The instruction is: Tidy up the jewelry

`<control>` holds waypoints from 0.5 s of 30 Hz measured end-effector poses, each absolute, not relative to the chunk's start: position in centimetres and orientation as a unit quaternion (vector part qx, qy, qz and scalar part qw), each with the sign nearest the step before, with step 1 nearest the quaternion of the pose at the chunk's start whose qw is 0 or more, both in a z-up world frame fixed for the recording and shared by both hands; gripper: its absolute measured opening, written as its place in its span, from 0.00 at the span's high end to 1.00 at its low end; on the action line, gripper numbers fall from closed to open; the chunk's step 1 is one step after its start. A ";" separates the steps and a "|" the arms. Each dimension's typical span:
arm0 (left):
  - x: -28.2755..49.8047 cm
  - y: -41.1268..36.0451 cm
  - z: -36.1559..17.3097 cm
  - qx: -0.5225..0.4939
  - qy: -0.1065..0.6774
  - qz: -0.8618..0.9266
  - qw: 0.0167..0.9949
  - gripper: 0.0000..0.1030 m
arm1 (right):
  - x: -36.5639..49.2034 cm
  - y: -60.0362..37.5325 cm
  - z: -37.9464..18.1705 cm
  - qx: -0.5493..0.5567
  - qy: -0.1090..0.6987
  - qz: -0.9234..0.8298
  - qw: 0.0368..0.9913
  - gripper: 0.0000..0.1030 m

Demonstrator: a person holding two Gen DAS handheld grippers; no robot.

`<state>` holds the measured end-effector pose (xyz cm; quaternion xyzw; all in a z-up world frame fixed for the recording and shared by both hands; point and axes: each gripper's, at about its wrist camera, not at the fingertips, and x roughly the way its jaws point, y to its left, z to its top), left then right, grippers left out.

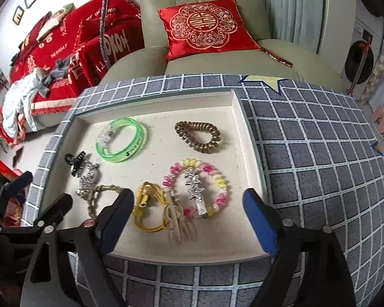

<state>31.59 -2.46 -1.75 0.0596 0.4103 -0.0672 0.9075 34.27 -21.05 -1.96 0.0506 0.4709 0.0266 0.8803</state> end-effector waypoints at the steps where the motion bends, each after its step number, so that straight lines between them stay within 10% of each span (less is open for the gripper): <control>1: 31.5 -2.5 -1.7 0.061 0.410 -0.067 0.908 0.00 | 34.1 -21.0 -1.9 0.053 0.468 0.028 0.882 0.00; 15: 30.9 -1.7 -1.7 0.070 0.415 -0.041 0.906 0.00 | 33.5 -20.3 -1.8 0.024 0.485 0.020 0.874 0.00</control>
